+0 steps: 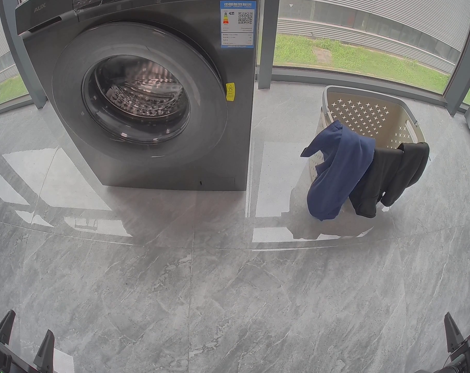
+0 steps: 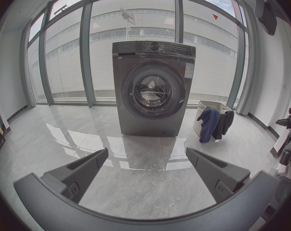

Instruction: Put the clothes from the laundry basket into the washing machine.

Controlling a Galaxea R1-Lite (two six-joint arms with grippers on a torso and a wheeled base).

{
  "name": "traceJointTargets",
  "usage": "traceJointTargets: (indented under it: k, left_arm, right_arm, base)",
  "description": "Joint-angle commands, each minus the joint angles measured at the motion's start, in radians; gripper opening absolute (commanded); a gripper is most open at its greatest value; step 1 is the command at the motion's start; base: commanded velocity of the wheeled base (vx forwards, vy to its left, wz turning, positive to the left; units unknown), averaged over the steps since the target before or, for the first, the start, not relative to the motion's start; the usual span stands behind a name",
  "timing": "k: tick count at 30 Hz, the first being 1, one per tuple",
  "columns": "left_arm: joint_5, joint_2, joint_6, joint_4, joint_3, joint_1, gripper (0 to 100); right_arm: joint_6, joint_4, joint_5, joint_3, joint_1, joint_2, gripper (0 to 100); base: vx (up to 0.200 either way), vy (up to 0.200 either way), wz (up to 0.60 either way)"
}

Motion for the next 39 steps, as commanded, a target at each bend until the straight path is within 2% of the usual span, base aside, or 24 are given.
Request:
traceJointTargets:
  k: [1, 23, 35, 39]
  left_arm:
    - [0.002, -0.017, -0.001, 0.0, 0.016, 0.001, 100]
    - [0.0, -0.017, -0.001, 0.0, 0.018, 0.0, 100]
    - [0.002, -0.017, -0.002, 0.0, 0.016, 0.001, 100]
    - [0.002, -0.017, -0.002, 0.0, 0.018, 0.0, 100]
  right_arm:
    - [-0.001, 0.0, 0.001, 0.018, 0.0, -0.016, 100]
    - [-0.001, 0.0, 0.001, 0.018, 0.0, -0.016, 100]
    - [-0.001, 0.0, 0.001, 0.018, 0.0, -0.016, 100]
    - [-0.001, 0.0, 0.001, 0.018, 0.0, -0.016, 100]
  base:
    - [0.0, -0.2, 0.0]
    - [0.0, -0.2, 0.0]
    - [0.0, 0.0, 0.0]
    - [0.2, 0.0, 0.0]
